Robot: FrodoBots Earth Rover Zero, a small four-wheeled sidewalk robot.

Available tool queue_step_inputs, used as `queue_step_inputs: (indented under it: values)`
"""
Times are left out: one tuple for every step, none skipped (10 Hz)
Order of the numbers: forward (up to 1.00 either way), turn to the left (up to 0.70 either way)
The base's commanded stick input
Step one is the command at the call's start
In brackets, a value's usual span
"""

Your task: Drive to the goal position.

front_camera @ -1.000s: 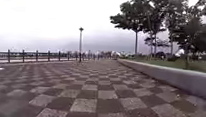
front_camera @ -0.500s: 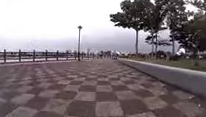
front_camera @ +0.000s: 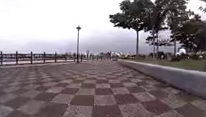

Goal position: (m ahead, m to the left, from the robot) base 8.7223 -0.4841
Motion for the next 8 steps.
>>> queue_step_inputs:
  values:
    - [1.00, 0.00]
    - [1.00, 0.00]
    - [1.00, 0.00]
    - [1.00, 0.00]
    - [1.00, 0.00]
    - [1.00, 0.00]
    - [1.00, 0.00]
    - [1.00, 0.00]
